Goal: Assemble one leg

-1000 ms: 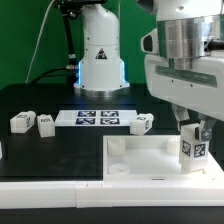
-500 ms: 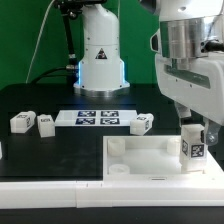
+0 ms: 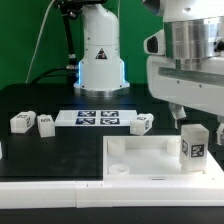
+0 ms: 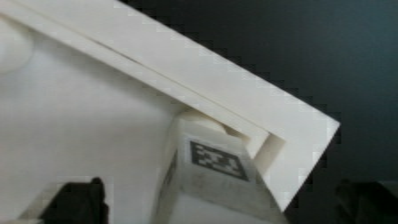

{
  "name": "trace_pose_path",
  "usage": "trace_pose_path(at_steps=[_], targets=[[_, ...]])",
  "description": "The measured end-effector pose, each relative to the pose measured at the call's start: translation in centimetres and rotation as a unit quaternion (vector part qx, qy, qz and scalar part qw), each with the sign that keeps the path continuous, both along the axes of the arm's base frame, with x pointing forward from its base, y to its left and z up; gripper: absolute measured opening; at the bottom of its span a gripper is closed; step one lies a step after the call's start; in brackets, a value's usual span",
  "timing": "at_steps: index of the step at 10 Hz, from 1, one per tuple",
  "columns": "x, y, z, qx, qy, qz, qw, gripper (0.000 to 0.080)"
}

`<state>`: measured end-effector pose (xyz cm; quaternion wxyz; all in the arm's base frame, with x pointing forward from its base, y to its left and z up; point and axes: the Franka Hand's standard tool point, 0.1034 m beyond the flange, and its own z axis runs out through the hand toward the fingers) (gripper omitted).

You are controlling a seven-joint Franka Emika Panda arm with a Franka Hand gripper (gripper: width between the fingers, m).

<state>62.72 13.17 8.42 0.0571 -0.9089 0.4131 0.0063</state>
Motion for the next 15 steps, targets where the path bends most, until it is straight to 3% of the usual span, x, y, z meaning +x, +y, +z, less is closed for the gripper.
trace_pose_path(at_steps=[4,8,9,11,12,15], targets=[[0.35,-0.14,0.39,-0.010,-0.019,0.230,0.973,0.0649],[0.31,-0.75,0.22,-0.016,-0.038,0.409,0.912,0.0649],[0.32,-0.76,0.23,-0.016,-0.039,0.419,0.907,0.0649],[0.32,-0.75,0.23,-0.016,-0.039,0.417,0.908,0.0368],[0.34,-0.81,0.24,-0.016,-0.039,0.417,0.908,0.0294],[0.34,-0.82,0.24,-0.016,-0.037,0.394,0.918,0.0294]])
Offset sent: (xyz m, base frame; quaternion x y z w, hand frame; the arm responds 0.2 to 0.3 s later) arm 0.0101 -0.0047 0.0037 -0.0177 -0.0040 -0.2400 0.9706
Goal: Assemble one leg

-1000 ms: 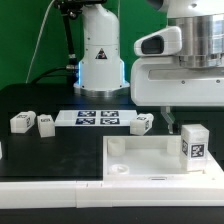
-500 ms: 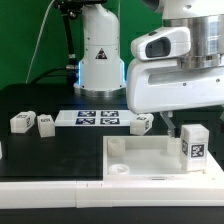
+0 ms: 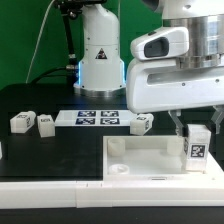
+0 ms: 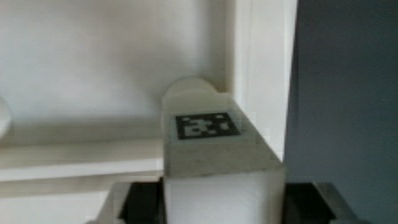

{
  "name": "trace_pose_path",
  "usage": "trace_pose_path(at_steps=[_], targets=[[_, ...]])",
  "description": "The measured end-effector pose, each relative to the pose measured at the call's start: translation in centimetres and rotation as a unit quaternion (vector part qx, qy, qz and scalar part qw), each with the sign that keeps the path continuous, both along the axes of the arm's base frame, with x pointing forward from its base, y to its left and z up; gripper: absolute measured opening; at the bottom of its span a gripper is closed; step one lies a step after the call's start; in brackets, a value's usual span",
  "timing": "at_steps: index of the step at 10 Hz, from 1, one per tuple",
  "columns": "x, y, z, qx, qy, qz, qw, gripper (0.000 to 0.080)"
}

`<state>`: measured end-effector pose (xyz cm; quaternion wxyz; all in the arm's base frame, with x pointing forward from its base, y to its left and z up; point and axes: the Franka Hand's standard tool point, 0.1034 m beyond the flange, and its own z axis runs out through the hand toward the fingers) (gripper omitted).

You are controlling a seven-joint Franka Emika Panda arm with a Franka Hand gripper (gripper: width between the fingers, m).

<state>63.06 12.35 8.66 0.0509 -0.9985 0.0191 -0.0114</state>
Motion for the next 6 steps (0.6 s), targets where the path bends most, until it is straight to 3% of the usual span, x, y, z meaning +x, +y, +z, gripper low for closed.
trace_pose_path(at_steps=[1,3,6], targets=[[0.00,-0.03,0.00,0.000,0.000,0.001,1.000,0.0294],[0.02,-0.25,-0.06,0.013,0.015,-0.144,0.989,0.0294],[0.15,-0.47,-0.10,0.022,0.024,-0.338,0.941,0.0295]])
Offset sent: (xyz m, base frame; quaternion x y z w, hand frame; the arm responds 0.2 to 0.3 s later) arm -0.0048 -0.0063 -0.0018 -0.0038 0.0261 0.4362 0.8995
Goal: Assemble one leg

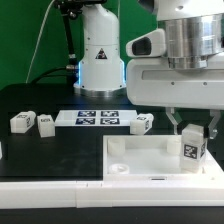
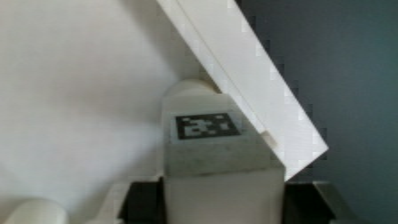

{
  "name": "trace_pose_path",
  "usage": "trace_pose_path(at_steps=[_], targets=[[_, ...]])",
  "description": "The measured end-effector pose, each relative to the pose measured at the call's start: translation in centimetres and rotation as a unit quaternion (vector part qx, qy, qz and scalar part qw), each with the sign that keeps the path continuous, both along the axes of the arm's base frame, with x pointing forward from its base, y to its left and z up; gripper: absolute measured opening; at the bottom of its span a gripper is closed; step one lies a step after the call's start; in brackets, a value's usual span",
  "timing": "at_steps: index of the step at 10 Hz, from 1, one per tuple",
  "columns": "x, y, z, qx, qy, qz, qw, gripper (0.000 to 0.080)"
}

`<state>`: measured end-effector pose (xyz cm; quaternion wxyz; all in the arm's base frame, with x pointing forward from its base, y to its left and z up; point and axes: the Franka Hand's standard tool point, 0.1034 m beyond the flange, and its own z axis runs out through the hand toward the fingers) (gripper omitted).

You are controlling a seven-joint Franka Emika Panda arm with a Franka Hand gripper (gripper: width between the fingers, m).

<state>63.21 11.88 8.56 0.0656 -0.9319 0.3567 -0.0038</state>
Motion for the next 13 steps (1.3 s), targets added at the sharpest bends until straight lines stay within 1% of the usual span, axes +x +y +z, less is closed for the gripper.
trace_pose_path(at_steps=[1,3,4,6,7,8,9,10,11,12,13], targets=[[0.0,0.0,-0.1,0.005,0.005,-0.071,0.997,0.0295],[0.0,0.1,-0.1,0.011,0.016,-0.153,0.988,0.0295],[-0.1,0.4,-0.1,0.019,0.026,-0.225,0.974,0.0295],[-0.2,0.9,-0.1,0.026,0.037,-0.303,0.952,0.0294],[-0.1,1.1,-0.1,0.032,0.045,-0.354,0.934,0.0294],[-0.1,1.0,-0.1,0.036,0.049,-0.382,0.922,0.0294],[-0.1,1.0,-0.1,0.037,0.050,-0.384,0.921,0.0295],[-0.1,1.0,-0.1,0.036,0.048,-0.370,0.927,0.0295],[-0.1,1.1,-0.1,0.035,0.046,-0.356,0.933,0.0465],[-0.1,1.1,-0.1,0.035,0.046,-0.356,0.933,0.0606],[-0.1,1.0,-0.1,0.032,0.039,-0.306,0.951,0.0636]])
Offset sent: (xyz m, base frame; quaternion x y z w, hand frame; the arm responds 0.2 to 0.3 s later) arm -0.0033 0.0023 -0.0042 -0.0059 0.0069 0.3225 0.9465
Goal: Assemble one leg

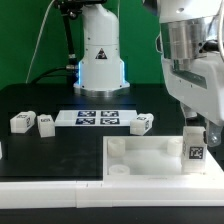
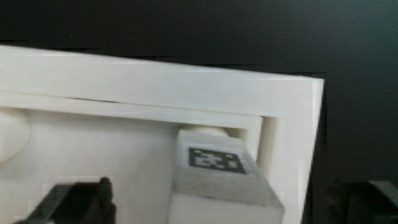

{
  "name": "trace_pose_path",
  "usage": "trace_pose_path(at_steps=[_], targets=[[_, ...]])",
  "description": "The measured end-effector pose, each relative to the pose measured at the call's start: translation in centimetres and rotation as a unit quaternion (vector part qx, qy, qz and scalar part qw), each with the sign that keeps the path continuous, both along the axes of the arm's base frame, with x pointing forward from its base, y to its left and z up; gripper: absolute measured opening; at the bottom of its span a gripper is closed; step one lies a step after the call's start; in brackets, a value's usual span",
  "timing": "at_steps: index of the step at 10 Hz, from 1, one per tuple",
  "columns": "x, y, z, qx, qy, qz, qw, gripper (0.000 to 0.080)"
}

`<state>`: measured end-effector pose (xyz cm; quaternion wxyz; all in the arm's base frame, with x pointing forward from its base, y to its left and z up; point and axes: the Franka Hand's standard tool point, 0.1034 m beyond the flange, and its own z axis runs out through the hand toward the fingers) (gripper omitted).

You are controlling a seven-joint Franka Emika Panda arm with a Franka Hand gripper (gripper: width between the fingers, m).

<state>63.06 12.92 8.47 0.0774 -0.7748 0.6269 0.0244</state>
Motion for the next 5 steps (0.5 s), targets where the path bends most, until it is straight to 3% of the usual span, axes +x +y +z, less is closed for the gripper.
trace_pose_path(at_steps=[2,5], targets=[[-0.18,0.18,0.02,-0.015,-0.011,0.156,0.988,0.0647],[0.15,-0.32,-0.02,-0.033,-0.025,0.342,0.939,0.0649]])
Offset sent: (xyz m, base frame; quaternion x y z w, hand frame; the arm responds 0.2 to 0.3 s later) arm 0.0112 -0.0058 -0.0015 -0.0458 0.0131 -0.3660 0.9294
